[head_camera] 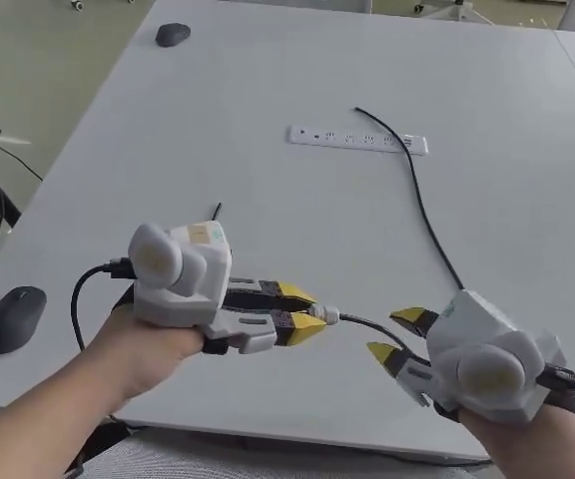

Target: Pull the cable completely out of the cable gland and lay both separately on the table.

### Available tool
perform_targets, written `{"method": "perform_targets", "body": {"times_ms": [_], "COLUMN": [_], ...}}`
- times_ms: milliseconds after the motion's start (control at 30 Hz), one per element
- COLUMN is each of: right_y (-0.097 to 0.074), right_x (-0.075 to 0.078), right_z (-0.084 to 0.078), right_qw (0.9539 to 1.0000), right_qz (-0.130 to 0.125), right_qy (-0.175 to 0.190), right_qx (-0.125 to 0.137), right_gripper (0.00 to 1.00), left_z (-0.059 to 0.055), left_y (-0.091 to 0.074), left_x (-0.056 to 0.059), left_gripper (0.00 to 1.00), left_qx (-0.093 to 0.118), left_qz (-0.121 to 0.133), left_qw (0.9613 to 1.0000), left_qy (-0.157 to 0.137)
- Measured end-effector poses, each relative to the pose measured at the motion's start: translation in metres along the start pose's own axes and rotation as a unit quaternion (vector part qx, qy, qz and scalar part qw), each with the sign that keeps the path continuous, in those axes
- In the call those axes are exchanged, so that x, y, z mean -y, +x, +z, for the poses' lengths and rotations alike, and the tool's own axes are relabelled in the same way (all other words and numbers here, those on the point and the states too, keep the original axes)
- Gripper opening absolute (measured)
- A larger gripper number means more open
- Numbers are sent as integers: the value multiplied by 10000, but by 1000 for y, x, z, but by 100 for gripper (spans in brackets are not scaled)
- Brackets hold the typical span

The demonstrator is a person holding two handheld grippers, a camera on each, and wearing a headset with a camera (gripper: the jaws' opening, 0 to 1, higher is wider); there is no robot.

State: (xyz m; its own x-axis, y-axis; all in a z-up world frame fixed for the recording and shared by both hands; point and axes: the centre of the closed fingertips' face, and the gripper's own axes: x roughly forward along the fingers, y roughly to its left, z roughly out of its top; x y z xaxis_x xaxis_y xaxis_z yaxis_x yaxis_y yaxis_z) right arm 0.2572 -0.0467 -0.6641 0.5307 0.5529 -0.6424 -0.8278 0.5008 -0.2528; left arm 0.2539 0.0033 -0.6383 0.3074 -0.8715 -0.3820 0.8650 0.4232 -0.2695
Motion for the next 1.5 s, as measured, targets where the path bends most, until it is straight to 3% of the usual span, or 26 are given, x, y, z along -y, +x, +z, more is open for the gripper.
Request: {"method": "perform_targets", "body": {"times_ms": [200, 533, 1000, 1500], "right_y": [4, 13, 16, 20], "right_x": [-6, -15, -20, -18], "right_z": [23, 32, 30, 27], "right_qw": [9993, 9958, 9945, 9972], "right_qz": [57, 216, 282, 442], "right_qy": [-324, -868, -990, -597], "right_qx": [168, 210, 169, 69], "right_gripper": [16, 7, 2, 0], "left_z": [-1, -3, -5, -6], "left_y": [-1, -1, 1, 3], "left_x": [0, 1, 1, -1], "left_gripper": [15, 15, 15, 15], "left_qx": [-14, -50, -67, -106], "left_qz": [-5, -17, -19, -11], "left_qw": [10000, 10000, 10000, 9999], "left_qy": [17, 23, 8, 72]}}
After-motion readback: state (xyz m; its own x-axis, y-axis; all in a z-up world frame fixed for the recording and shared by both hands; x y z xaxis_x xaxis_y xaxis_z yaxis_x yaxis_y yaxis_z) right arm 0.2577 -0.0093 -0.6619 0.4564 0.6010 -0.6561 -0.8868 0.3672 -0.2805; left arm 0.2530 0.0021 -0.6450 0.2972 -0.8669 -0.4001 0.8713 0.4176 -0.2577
